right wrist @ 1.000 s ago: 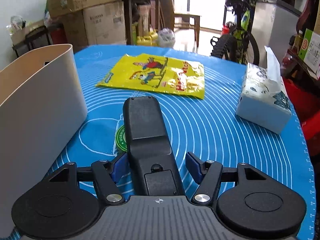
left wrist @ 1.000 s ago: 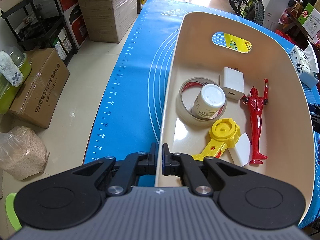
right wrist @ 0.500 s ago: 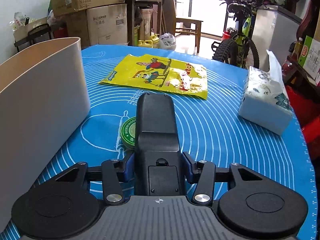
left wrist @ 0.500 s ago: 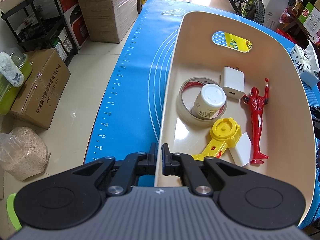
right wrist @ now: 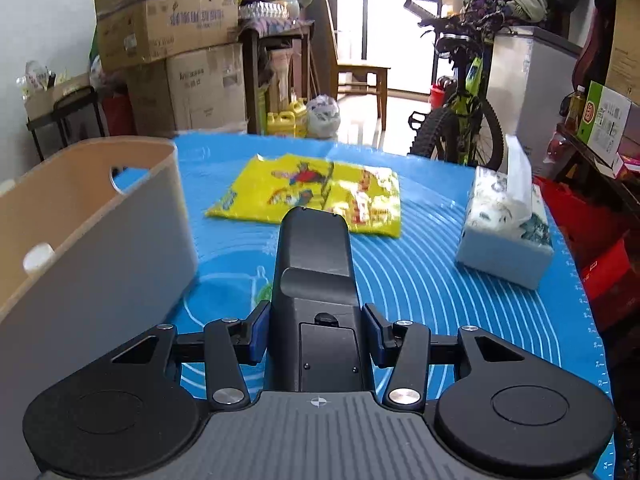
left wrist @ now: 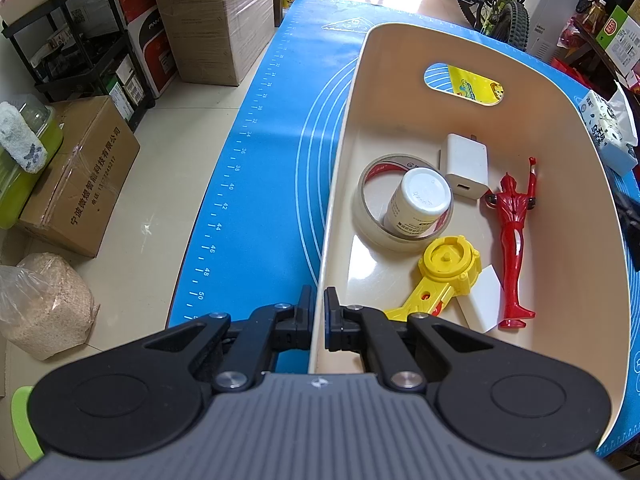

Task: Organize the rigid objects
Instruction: 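Carry the black remote into the basket and release it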

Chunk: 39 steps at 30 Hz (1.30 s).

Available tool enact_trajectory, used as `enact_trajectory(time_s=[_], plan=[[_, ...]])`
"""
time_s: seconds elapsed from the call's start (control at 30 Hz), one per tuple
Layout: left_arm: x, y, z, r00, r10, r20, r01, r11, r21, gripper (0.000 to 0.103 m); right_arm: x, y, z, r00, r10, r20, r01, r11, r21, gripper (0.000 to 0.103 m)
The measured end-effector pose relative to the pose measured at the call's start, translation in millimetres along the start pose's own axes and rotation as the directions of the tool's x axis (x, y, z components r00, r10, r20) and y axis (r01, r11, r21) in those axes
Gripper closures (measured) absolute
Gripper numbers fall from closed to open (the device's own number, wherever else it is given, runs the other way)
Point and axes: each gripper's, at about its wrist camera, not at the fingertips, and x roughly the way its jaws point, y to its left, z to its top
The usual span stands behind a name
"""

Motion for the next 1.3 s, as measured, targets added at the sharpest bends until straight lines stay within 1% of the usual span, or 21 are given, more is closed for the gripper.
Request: enact_trajectory(time_s=[0.13,0.3,0.53,0.63,0.83,1.07,1.17,1.3], plan=[[0.5,-0.3,-0.1,1.0,0.0,0.0,0.0,1.0,0.0,0.097,-17.8,10.8,18.6,0.998,0.025,0.058,-0.025,1.0,-0.005,0.049],[0.7,-0.7,-0.1,1.0,0.0,0.0,0.0,1.0,-0.001,0.097,-35.1,35.0,41.1,0.993,0.074,0.094,-0.072,0.997,-0.022,0.049],[1.6,-2.6,0.2,1.0,-0.002,-0.001,0.002,1.0,-0.001,0.097,-46.1,84.5,63.0,0.985,0.143,0.094,-0.135,0.987,-0.092,0.049],[1.9,-2.9,0.2,1.0,-0.002,-0.001,0.002,1.0,0.0,0.097,-45.5,99.6,67.6,0.981,0.175,0.085,-0.166,0.981,-0.102,0.049],[2.2,-3.5,0.3,1.0,-0.002,-0.002,0.002,1.0,0.0,0.097,-37.7,130.8,62.4,0.98,0.197,0.036,-0.189,0.968,-0.167,0.049],[2.5,-3.9,0.4,1.0,-0.002,-0.003,0.002,1.0,0.001,0.097,-23.5,176.6,49.1,0.977,0.201,-0.069,-0.212,0.939,-0.27,0.049],[2.5,-3.6,0.4,1.0,-0.002,-0.002,0.002,1.0,0.001,0.097,-17.6,194.5,43.8,0.977,0.185,-0.111,-0.21,0.929,-0.305,0.049],[2.2,-3.3,0.4,1.0,-0.002,-0.002,0.002,1.0,0.001,0.097,-13.1,207.0,39.1,0.974,0.158,-0.16,-0.204,0.921,-0.332,0.049]])
